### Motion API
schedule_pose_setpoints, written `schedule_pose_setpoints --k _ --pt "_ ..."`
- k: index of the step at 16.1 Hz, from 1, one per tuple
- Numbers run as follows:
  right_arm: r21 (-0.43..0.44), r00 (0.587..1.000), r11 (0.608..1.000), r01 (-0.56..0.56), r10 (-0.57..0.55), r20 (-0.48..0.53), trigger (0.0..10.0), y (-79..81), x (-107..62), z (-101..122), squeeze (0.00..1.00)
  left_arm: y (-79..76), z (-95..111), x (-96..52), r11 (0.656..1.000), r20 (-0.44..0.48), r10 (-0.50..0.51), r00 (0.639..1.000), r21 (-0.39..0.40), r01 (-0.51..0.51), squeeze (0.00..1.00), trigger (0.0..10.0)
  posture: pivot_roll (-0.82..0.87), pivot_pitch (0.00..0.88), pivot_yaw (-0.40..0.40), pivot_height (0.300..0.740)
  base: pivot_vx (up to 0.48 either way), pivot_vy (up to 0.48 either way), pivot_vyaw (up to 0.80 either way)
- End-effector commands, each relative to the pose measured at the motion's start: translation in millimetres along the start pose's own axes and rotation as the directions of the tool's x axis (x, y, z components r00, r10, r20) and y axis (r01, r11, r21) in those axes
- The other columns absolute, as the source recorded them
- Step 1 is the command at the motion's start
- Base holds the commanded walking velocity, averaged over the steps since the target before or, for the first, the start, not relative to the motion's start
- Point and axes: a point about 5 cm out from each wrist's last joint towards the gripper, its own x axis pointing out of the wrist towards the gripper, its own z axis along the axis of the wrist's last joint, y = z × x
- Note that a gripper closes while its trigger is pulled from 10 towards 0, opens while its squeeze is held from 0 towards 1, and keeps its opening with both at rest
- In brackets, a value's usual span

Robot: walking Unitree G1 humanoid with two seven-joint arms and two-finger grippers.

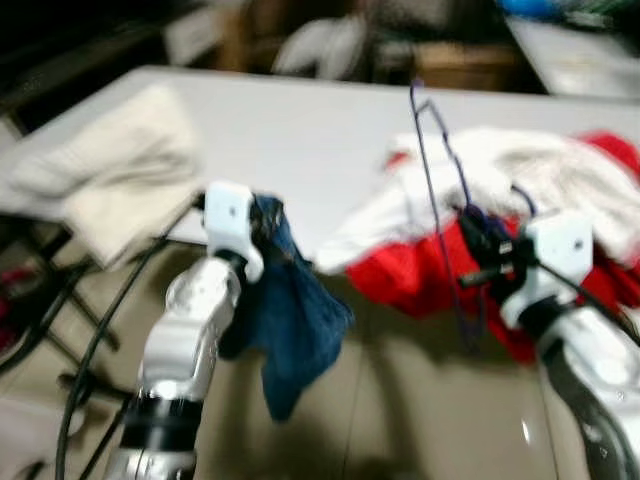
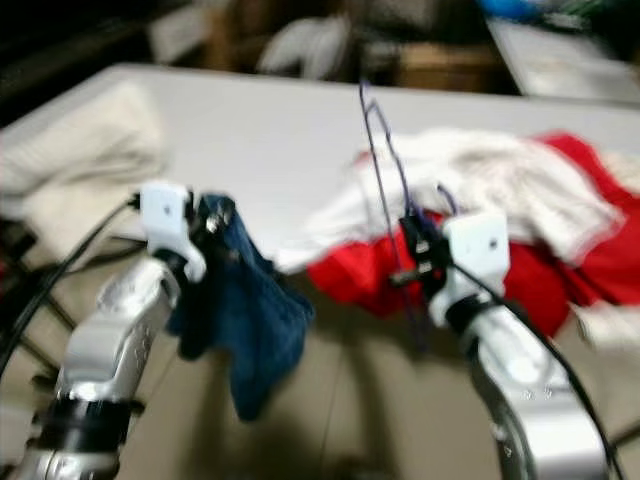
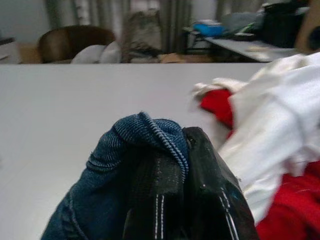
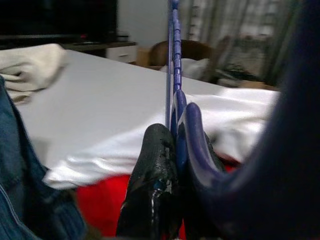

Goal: Hang hanger

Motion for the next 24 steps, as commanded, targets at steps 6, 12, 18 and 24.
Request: schedule_pose_setpoints --k 6,12,18,24 --pt "-0.049 0.946 0.948 -0.314 0.317 0.069 10.0 -10.6 -16.9 29.0 0.0 17.1 79.4 44.7 0.999 0.211 0.037 0.977 -0.002 -0.038 0.0 10.0 -0.13 0.0 0.073 0.74 0.237 0.0 -0.13" --pt "-0.092 0.823 0.818 -0.568 0.566 -0.049 10.0 -2.7 -26.7 29.6 0.0 14.0 135.7 86.7 0.997 0.266 -0.061 0.962 0.052 0.048 0.0 10.0 -0.14 0.0 0.093 0.74 0.326 0.0 0.0" --pt "-0.173 0.764 0.744 -0.646 0.629 -0.145 10.0 11.7 -5.4 21.3 0.0 -8.0 206.7 96.7 0.968 0.417 -0.252 0.873 0.097 0.233 0.0 10.0 -0.13 0.0 0.104 0.74 0.335 0.0 0.0" --pt "-0.281 0.889 0.844 -0.457 0.442 -0.12 10.0 10.5 65.5 28.0 0.0 -29.3 225.7 89.8 0.902 0.485 -0.409 0.773 0.089 0.422 0.0 10.0 -0.12 0.0 0.091 0.74 0.336 0.0 0.0"
